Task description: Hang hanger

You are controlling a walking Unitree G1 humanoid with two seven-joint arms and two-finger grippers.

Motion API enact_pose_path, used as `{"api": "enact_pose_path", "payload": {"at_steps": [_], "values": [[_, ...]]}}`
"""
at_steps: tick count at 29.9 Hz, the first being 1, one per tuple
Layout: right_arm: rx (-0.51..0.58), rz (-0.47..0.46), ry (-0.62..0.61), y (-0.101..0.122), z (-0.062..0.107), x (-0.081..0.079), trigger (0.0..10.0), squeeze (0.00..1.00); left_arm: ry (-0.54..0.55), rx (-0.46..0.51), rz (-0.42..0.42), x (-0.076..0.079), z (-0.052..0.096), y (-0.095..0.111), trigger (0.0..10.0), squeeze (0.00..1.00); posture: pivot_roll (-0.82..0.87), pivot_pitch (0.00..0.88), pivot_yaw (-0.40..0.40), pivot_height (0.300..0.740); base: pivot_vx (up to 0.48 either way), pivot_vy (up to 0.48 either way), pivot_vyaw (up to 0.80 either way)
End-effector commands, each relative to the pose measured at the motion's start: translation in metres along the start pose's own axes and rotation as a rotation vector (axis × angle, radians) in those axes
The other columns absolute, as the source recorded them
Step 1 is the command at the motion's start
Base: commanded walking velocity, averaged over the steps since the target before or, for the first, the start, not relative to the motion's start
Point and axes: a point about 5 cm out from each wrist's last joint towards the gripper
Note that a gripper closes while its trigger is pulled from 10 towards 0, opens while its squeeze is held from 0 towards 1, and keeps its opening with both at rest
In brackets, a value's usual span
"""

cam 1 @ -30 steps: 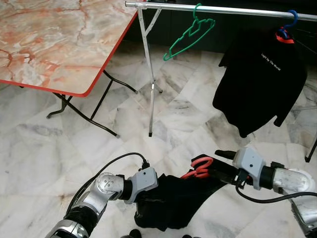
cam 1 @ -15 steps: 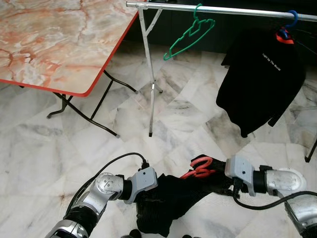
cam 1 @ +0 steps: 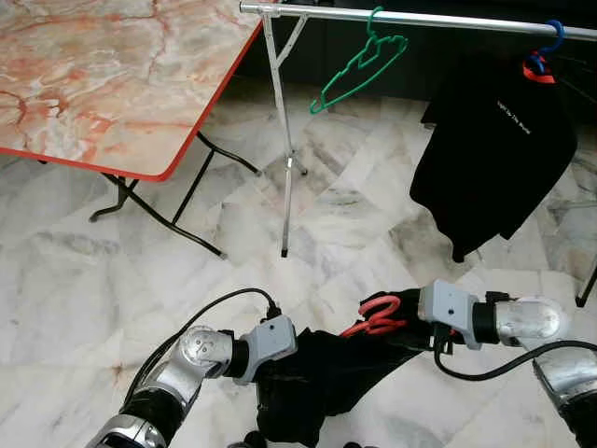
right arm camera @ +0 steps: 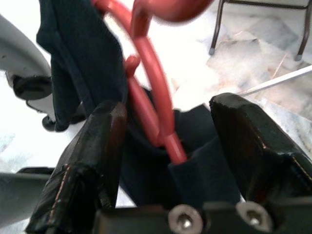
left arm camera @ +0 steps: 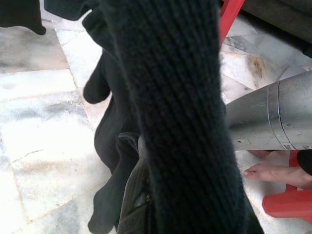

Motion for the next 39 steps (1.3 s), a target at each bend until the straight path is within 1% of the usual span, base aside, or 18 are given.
{"api": "enact_pose_path", "payload": {"at_steps": [1, 7, 11, 18, 22, 25, 39], "values": [[-0.016, 0.021, 0.022, -0.001, -0.001, -0.001, 10.0, 0.00, -0.005, 0.027, -0.001, 0.003, -0.001, 0.002, 0.0, 0.00, -0.07, 0.271, 0.022, 0.740, 0.000, 0.000, 0.00], [-0.044, 0.053, 0.006, -0.005, -0.004, -0.001, 10.0, 0.00, -0.004, 0.027, -0.001, 0.003, -0.001, 0.002, 0.0, 0.00, -0.07, 0.272, 0.022, 0.740, 0.000, 0.000, 0.00], [-0.022, 0.051, -0.023, -0.003, -0.006, 0.001, 10.0, 0.00, -0.004, 0.027, 0.001, 0.003, 0.000, 0.002, 0.0, 0.00, -0.07, 0.274, 0.023, 0.740, 0.000, 0.000, 0.00], [-0.040, 0.074, -0.038, -0.005, -0.010, 0.002, 10.0, 0.00, -0.001, 0.027, 0.001, 0.002, 0.000, 0.002, 0.0, 0.00, -0.06, 0.275, 0.025, 0.740, 0.000, 0.000, 0.00], [-0.072, 0.062, 0.016, -0.011, -0.013, -0.005, 10.0, 0.00, -0.002, 0.026, 0.000, 0.002, 0.001, 0.002, 0.0, 0.00, -0.06, 0.274, 0.028, 0.740, 0.000, 0.000, 0.00], [-0.079, 0.067, 0.017, -0.013, -0.014, -0.007, 10.0, 0.00, -0.001, 0.025, 0.000, 0.002, 0.001, 0.002, 0.0, 0.00, -0.06, 0.274, 0.028, 0.740, 0.000, 0.000, 0.00], [-0.025, 0.085, -0.075, -0.005, -0.018, 0.004, 10.0, 0.00, 0.002, 0.027, -0.001, 0.001, 0.001, 0.003, 0.0, 0.00, -0.05, 0.269, 0.026, 0.740, 0.000, 0.000, 0.00]]}}
Point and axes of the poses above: a point about 5 cm out from each wrist's last joint towards the gripper, its own z axis pointing back from the gripper into the wrist, its own y axis along the axis of the wrist's last joint, x = y × z, and after that the axes turned 7 degrees about -z, right-handed
